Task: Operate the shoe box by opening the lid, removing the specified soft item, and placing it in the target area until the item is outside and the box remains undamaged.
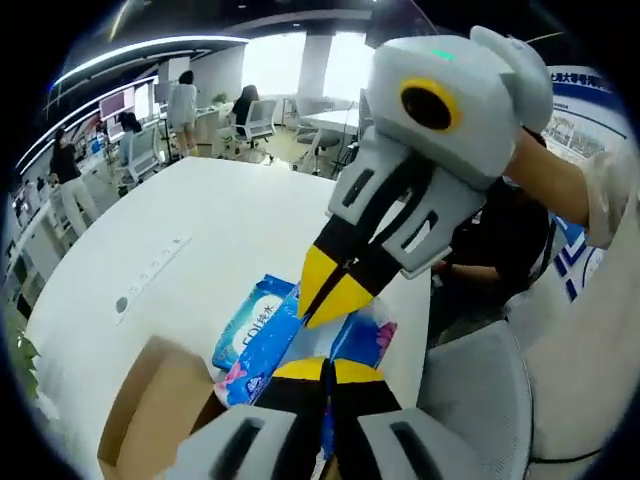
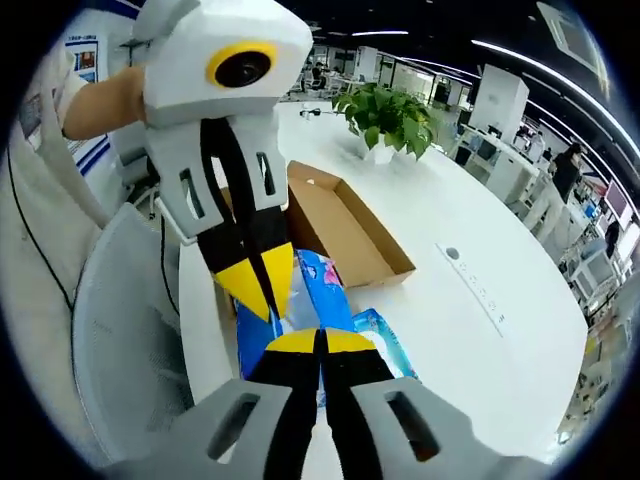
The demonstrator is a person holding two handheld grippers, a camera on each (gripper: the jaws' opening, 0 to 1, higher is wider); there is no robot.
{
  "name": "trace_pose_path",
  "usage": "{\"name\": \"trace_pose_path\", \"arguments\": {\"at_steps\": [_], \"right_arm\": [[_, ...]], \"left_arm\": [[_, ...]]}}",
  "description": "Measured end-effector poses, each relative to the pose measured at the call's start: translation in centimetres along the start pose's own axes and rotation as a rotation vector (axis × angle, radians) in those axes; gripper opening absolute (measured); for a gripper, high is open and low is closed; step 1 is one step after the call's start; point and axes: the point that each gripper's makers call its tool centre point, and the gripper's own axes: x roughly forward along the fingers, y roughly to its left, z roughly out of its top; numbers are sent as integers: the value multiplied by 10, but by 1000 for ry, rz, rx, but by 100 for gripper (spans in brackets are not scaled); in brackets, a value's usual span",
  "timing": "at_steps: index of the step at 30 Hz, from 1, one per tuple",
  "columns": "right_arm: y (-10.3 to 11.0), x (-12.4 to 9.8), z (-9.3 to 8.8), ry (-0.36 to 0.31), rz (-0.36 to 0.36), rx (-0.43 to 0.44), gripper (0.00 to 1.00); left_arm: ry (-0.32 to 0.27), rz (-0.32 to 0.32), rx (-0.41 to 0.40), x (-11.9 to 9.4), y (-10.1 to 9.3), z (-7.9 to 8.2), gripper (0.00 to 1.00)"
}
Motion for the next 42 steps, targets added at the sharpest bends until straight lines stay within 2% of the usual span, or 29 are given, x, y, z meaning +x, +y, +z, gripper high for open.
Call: {"name": "trace_pose_path", "arguments": {"at_steps": [12, 22, 27, 34, 42], "right_arm": [[-34, -24, -47, 35, 6, 21, 0], [-56, -40, -82, 55, 19, 12, 0], [-69, -42, -98, 59, 23, -24, 0], [-94, -45, -124, 86, 30, -19, 0], [-118, -45, -154, 111, 33, 0, 0]], "left_arm": [[-4, -73, 32, 55, -1, 37, 0], [-3, -121, 44, 98, -3, 61, 0], [-8, -138, 43, 121, 0, 70, 0], [-8, -172, 38, 152, 3, 85, 0], [19, -189, 53, 188, 6, 94, 0]]}}
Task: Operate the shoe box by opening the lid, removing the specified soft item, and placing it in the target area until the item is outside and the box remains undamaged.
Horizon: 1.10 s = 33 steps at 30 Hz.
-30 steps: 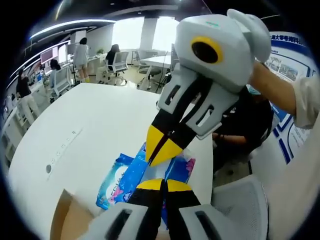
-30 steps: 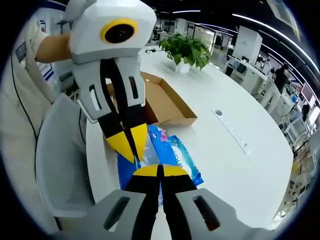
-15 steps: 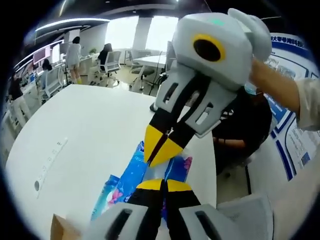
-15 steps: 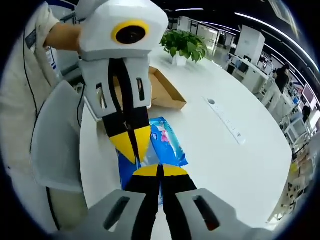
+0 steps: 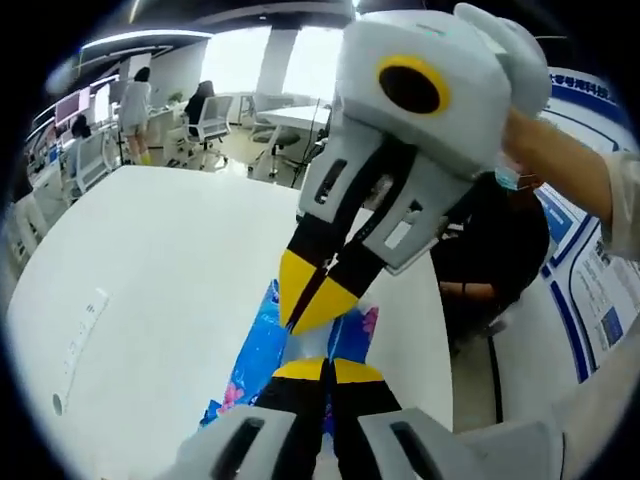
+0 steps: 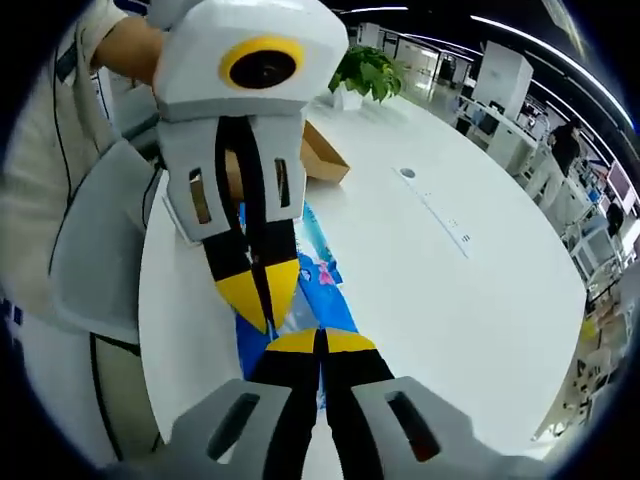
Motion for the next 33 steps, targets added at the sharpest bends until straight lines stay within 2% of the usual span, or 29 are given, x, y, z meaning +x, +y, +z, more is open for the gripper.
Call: {"name": "trace_pose_path", "arguments": {"at_steps": [7, 13, 20, 27, 33], "right_arm": [[-17, 8, -23, 34, 6, 8, 0], [-26, 24, -46, 84, 9, 12, 0], [-31, 42, -54, 89, 3, 21, 0], [-29, 49, -54, 88, 4, 19, 0], [-30, 47, -56, 86, -6, 31, 0]], "left_arm": [[10, -16, 3, 26, 6, 2, 0], [54, -12, -28, 50, 16, -8, 0], [62, -2, -24, 65, 23, -19, 0], [60, 2, -34, 62, 23, -22, 0], [68, 2, -6, 59, 23, -24, 0]]}}
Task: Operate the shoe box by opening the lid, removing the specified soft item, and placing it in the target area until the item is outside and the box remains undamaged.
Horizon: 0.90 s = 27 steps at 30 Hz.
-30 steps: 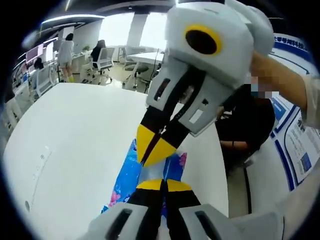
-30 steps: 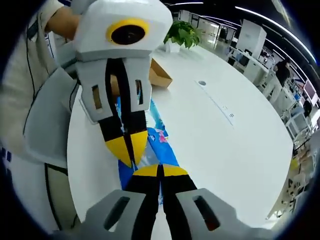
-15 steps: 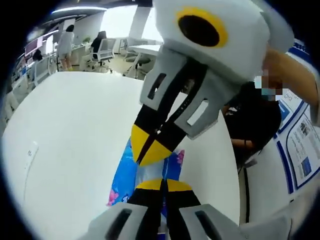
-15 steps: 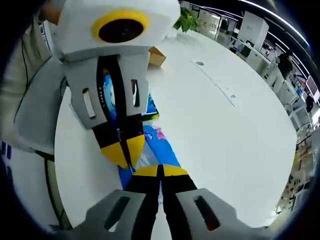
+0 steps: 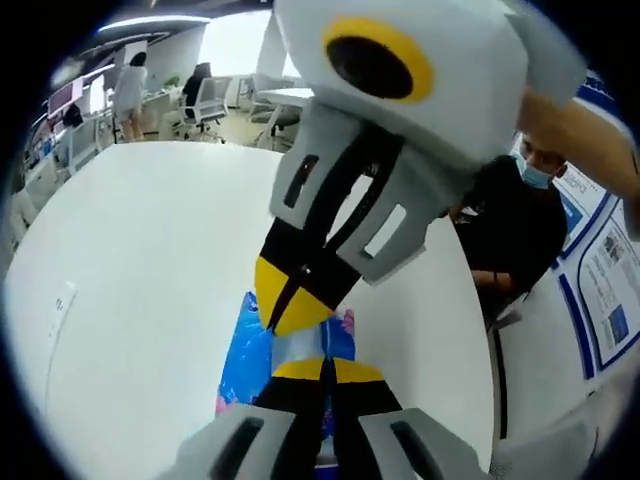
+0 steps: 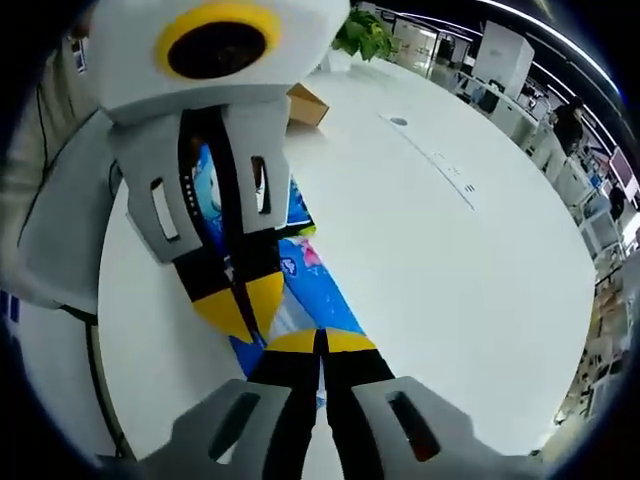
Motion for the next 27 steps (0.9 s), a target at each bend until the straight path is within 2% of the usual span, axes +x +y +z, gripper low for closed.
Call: {"name": "trace_pose_path", "arguments": {"at_steps": [14, 20, 24, 27], "right_arm": [[-4, -2, -3, 8, -30, 7, 0], [-6, -5, -1, 5, -47, 16, 1], [-7, -12, 2, -7, -72, 31, 9], [-7, -17, 4, -11, -90, 42, 10]], "left_arm": [[-1, 4, 7, 1, -3, 5, 2], [-17, 12, 4, -1, -4, 8, 13], [-25, 39, 54, -7, -4, 10, 21], [-25, 49, 78, -15, -7, 11, 25]]}}
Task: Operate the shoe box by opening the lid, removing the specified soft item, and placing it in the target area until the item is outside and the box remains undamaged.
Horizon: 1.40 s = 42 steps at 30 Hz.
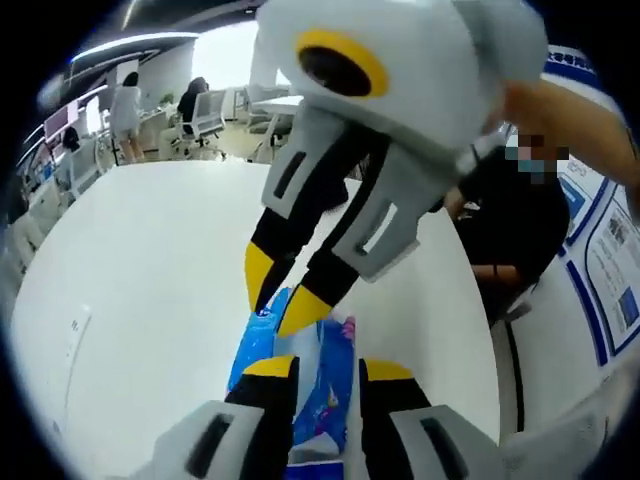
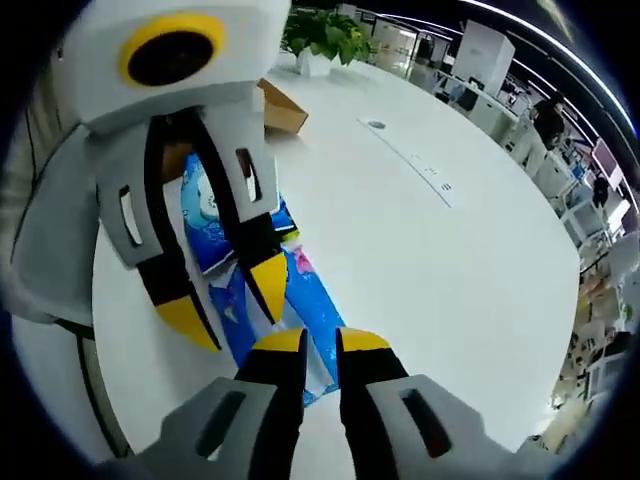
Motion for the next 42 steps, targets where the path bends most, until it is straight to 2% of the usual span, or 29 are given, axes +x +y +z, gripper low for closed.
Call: {"name": "trace_pose_path", "arguments": {"at_steps": [7, 18, 25, 30, 42], "right_arm": [[7, -19, 9, -7, -48, 36, 26], [39, -46, 24, -18, -74, 51, 39], [62, -55, 35, -27, -92, 67, 46], [83, -58, 44, -31, -88, 64, 49], [130, -49, 80, -67, -18, 16, 55]], "left_arm": [[-45, 28, -8, -29, -9, 0, 33], [-43, 85, 1, -78, -13, -21, 45], [-65, 138, -50, -117, -12, -41, 52], [-67, 179, -89, -150, -11, -66, 54], [-100, 284, -164, -219, -13, -117, 61]]}}
